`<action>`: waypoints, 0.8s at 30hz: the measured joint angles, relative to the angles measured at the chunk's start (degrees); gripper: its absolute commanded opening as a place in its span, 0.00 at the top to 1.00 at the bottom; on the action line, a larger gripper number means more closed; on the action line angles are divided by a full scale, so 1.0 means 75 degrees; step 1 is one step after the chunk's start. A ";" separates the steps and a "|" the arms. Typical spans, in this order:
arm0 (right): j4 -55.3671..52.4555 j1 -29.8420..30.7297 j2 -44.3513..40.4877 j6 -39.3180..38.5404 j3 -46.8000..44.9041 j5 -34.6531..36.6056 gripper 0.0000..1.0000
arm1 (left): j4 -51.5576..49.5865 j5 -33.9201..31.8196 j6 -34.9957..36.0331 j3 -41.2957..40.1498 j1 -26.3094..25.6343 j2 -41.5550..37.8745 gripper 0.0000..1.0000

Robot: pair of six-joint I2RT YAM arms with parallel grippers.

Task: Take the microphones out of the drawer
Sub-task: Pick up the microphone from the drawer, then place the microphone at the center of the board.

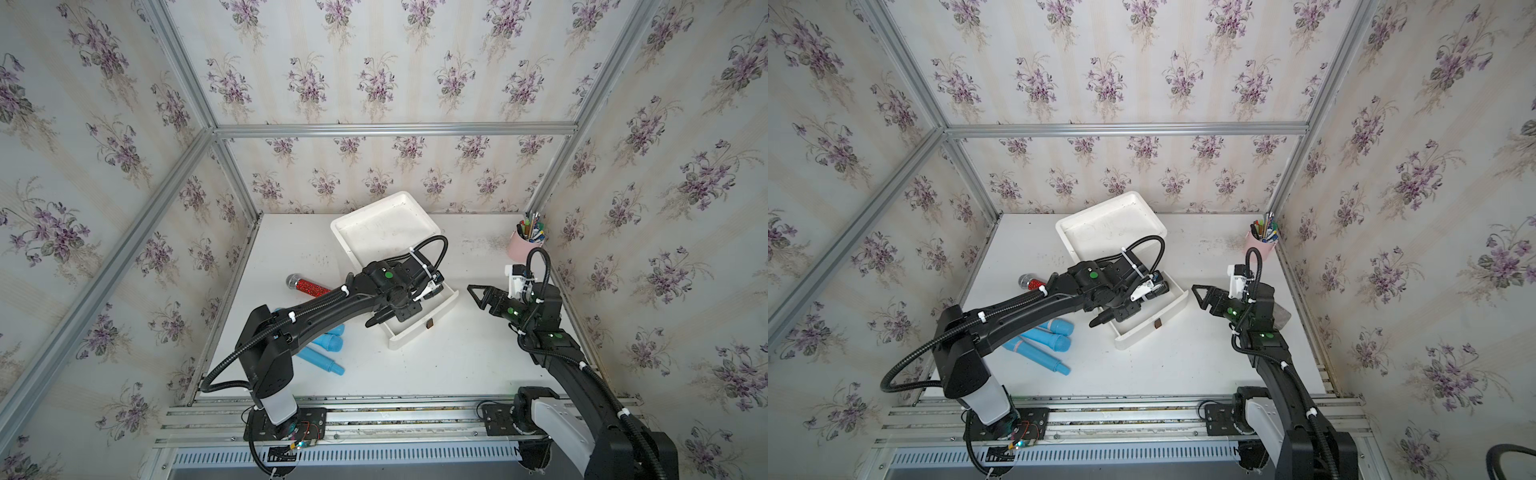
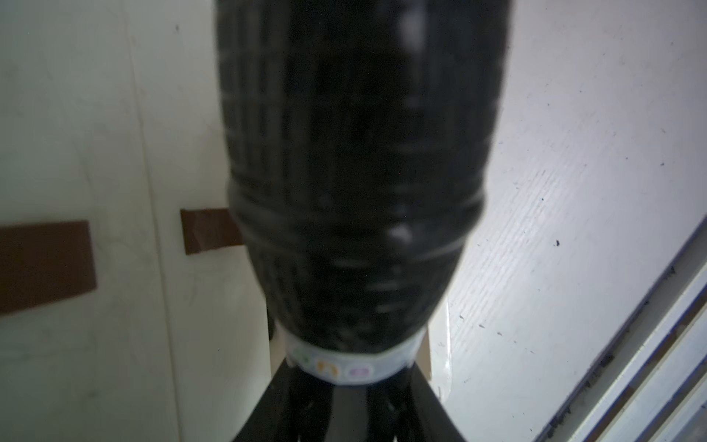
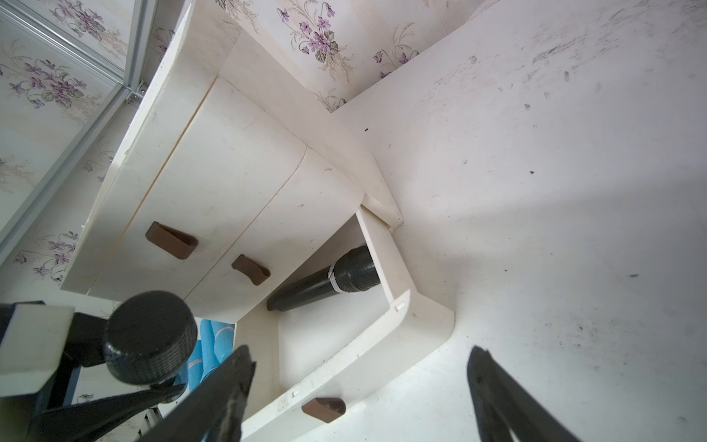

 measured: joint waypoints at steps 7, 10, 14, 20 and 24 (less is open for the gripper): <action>0.0117 -0.0006 0.0294 -0.0102 0.0119 -0.0047 0.14 | -0.0201 0.0530 -0.1026 -0.1501 -0.0160 -0.1291 1.00; 0.0154 -0.0006 0.0475 -0.0131 0.0210 -0.0143 0.14 | -0.0175 0.0586 -0.1539 -0.2034 -0.0204 -0.1781 1.00; 0.0157 -0.0012 0.0624 -0.0198 0.0358 -0.0204 0.14 | -0.0128 0.0536 -0.2261 -0.2713 -0.0280 -0.2398 1.00; 0.0154 -0.0012 0.0699 -0.0358 0.0440 -0.0265 0.14 | -0.0108 0.0061 -0.3547 -0.3503 -0.0268 -0.2999 1.00; 0.0149 -0.0012 0.0685 -0.0382 0.0434 -0.0309 0.14 | -0.0058 -0.0152 -0.4389 -0.3917 -0.0277 -0.3261 1.00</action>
